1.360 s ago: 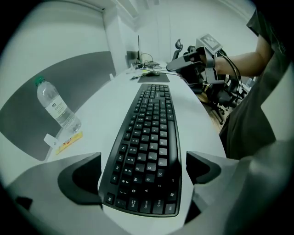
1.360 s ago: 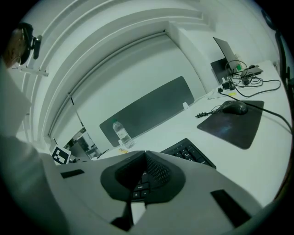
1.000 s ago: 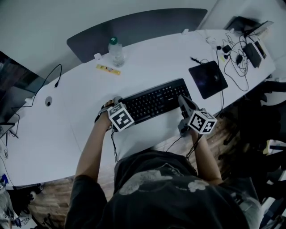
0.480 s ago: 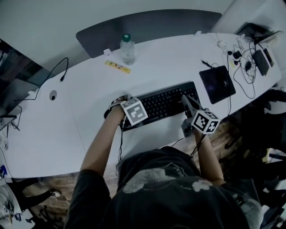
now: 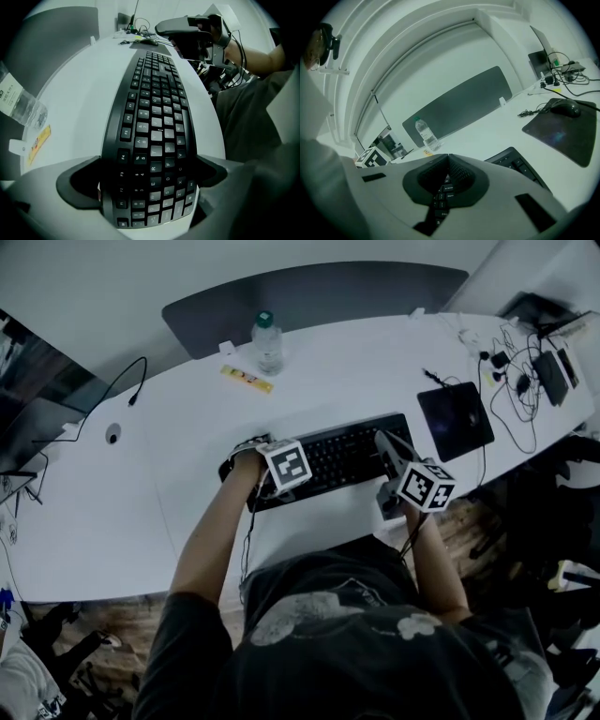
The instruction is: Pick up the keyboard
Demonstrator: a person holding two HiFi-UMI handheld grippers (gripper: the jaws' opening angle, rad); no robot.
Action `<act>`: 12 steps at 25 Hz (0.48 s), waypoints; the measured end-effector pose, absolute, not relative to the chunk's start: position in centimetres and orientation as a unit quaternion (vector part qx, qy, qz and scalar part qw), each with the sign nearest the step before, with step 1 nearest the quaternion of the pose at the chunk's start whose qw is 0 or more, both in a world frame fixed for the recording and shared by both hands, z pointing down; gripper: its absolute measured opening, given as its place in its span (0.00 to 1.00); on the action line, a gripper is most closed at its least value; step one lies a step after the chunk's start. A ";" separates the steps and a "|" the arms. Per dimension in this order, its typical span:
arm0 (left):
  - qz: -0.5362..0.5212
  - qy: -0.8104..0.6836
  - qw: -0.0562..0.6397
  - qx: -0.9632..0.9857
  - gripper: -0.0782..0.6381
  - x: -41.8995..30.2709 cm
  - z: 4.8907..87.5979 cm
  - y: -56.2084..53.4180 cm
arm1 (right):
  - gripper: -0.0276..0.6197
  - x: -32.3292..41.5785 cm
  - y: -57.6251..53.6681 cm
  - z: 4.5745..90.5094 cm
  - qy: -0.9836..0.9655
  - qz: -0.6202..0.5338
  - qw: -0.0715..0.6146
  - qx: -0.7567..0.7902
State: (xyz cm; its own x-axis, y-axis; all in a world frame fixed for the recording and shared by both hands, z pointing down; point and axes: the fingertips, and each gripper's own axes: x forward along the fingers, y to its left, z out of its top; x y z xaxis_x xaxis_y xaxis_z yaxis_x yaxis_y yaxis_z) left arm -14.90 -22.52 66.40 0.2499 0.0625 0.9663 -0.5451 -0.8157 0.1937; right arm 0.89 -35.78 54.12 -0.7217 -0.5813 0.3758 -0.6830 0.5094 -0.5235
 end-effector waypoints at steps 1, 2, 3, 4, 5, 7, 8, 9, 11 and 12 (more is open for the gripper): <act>0.586 -0.164 0.253 0.752 0.93 -14.9 66.2 -22.6 | 0.04 1.0 -36.2 54.0 -0.867 0.334 0.077 0.362; 0.582 -0.166 0.249 0.756 0.93 -14.8 66.0 -22.6 | 0.04 1.1 -36.7 54.0 -0.869 0.333 0.079 0.357; 0.582 -0.168 0.246 0.757 0.93 -14.8 65.9 -22.7 | 0.04 1.1 -37.3 54.0 -0.872 0.331 0.084 0.350; 0.586 -0.170 0.244 0.754 0.93 -14.8 65.8 -22.7 | 0.04 1.0 -37.8 54.0 -0.876 0.328 0.093 0.341; 0.594 -0.172 0.242 0.748 0.93 -14.9 65.7 -22.7 | 0.04 0.7 -38.3 54.1 -0.881 0.323 0.107 0.329; 0.616 -0.175 0.241 0.730 0.93 -15.6 65.4 -22.3 | 0.04 -0.1 -39.2 54.7 -0.892 0.306 0.154 0.296; 0.624 -0.177 0.240 0.722 0.93 -15.8 65.2 -22.1 | 0.04 -0.6 -39.5 55.0 -0.897 0.293 0.183 0.275; 0.630 -0.181 0.238 0.717 0.93 -15.9 65.1 -22.0 | 0.05 -1.3 -39.8 55.2 -0.902 0.279 0.213 0.250; 0.636 -0.192 0.230 0.711 0.93 -16.0 65.0 -22.0 | 0.05 -3.1 -40.0 55.4 -0.913 0.252 0.262 0.183; 0.639 -0.199 0.224 0.709 0.93 -16.0 64.9 -22.0 | 0.05 -4.2 -40.1 55.3 -0.918 0.239 0.283 0.143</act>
